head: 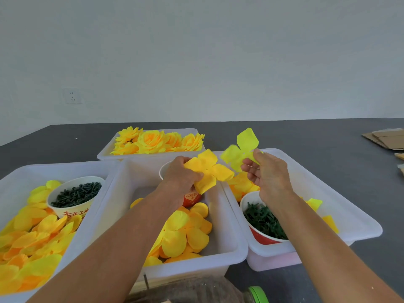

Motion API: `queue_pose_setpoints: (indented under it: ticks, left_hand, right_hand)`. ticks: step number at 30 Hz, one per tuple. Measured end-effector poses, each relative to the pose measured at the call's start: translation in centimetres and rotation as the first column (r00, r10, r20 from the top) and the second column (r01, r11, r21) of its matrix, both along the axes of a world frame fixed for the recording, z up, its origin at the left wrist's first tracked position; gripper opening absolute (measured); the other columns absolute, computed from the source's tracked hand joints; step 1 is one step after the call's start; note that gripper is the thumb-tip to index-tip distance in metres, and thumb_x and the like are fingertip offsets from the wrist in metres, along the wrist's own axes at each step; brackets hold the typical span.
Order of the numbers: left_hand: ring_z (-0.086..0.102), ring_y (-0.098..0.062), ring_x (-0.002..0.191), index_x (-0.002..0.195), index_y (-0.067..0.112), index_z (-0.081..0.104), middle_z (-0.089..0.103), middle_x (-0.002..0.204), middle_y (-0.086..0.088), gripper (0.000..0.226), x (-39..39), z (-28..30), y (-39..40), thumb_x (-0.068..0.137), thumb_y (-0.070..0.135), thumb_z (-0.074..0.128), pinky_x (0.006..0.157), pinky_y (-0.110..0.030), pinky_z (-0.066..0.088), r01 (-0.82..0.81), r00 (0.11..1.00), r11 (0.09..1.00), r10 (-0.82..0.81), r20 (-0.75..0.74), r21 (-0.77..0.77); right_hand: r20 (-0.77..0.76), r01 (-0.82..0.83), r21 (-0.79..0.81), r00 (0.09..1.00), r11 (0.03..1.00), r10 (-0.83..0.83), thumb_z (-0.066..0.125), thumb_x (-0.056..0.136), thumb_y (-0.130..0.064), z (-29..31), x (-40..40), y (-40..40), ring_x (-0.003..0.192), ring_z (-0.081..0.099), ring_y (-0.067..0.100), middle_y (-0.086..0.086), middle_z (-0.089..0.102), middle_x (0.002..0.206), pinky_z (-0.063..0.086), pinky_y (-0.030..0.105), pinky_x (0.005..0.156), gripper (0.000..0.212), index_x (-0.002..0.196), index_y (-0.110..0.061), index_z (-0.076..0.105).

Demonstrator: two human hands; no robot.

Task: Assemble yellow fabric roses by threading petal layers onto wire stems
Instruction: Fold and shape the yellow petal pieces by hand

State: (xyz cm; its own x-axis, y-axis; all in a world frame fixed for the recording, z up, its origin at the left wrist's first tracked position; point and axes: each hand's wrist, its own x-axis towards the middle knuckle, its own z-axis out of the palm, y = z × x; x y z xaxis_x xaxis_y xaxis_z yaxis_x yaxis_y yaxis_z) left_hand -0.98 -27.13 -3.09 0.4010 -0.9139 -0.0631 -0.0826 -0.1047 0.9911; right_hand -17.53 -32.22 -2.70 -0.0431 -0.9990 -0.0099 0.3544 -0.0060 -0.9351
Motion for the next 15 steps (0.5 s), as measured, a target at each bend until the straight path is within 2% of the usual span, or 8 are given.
queue_pose_setpoints:
  ticks: [4, 7, 9, 11, 13, 15]
  left_hand:
    - [0.056, -0.034, 0.107, 0.127, 0.008, 0.046, 0.053, 0.12, -0.016, 0.052, 0.5, 0.1, 0.0, 0.08, -0.001, 0.069, 0.087, -0.052, 0.052, -0.093, 0.994, 0.995, 0.091, -0.067, -0.029]
    - [0.059, -0.034, 0.102, 0.108, 0.008, 0.054, 0.059, 0.113, -0.017, 0.037, 0.8, 0.0, 0.0, 0.077, 0.0, 0.072, 0.086, -0.053, 0.052, -0.141, 0.988, 0.988, 0.137, -0.07, -0.068]
    - [0.06, -0.035, 0.101, 0.092, 0.01, 0.057, 0.062, 0.108, -0.018, 0.024, 0.9, 0.0, 0.1, 0.076, -0.001, 0.072, 0.086, -0.054, 0.052, -0.138, 0.988, 0.986, 0.131, -0.081, -0.092]
    - [0.061, -0.034, 0.101, 0.082, 0.016, 0.058, 0.063, 0.101, -0.014, 0.023, 0.8, 0.0, 0.1, 0.076, -0.002, 0.072, 0.085, -0.054, 0.052, -0.128, 0.988, 0.985, 0.117, -0.098, -0.116]
    - [0.061, -0.033, 0.101, 0.079, 0.022, 0.058, 0.064, 0.095, -0.009, 0.027, 0.7, 0.0, 0.1, 0.076, -0.002, 0.072, 0.084, -0.053, 0.053, -0.119, 0.987, 0.984, 0.104, -0.119, -0.134]
    - [0.062, -0.031, 0.1, 0.08, 0.024, 0.059, 0.065, 0.096, -0.007, 0.028, 0.7, 0.0, 0.1, 0.077, -0.001, 0.072, 0.083, -0.051, 0.054, -0.1, 0.988, 0.985, 0.082, -0.13, -0.141]
  right_hand:
    - [-0.203, 0.13, -0.142, 0.966, 0.981, -0.158, 0.063, 0.088, -0.012, -0.2, -0.3, -0.3, 0.05, 0.059, 0.007, 0.004, 0.062, 0.062, 0.043, 0.017, 0.048, 0.021, 0.066, -0.013, 0.061]
    - [-0.357, 0.179, -0.213, 0.901, 0.961, -0.247, 0.067, 0.084, -0.015, -0.6, -0.3, -0.5, 0.061, 0.052, 0.017, 0.006, 0.06, 0.062, 0.042, 0.029, 0.062, 0.023, 0.062, -0.013, 0.063]
    - [-0.48, 0.16, -0.243, 0.837, 0.957, -0.262, 0.066, 0.083, -0.017, -0.8, -0.2, -0.7, 0.064, 0.048, 0.019, 0.005, 0.058, 0.066, 0.041, 0.031, 0.065, 0.015, 0.07, -0.011, 0.068]
    - [-0.58, 0.134, -0.264, 0.769, 0.955, -0.268, 0.066, 0.084, -0.018, -1.0, -0.1, -0.8, 0.068, 0.05, 0.021, 0.003, 0.059, 0.071, 0.046, 0.035, 0.07, 0.012, 0.087, -0.007, 0.072]
    - [-0.646, 0.126, -0.259, 0.715, 0.958, -0.269, 0.066, 0.084, -0.017, -1.1, -0.1, -0.8, 0.078, 0.054, 0.023, 0.004, 0.062, 0.083, 0.05, 0.04, 0.081, 0.018, 0.098, -0.008, 0.072]
    - [-0.721, 0.105, -0.241, 0.646, 0.965, -0.25, 0.065, 0.083, -0.016, -1.2, 0.0, -0.9, 0.084, 0.055, 0.023, 0.007, 0.064, 0.09, 0.049, 0.039, 0.083, 0.02, 0.101, -0.009, 0.072]
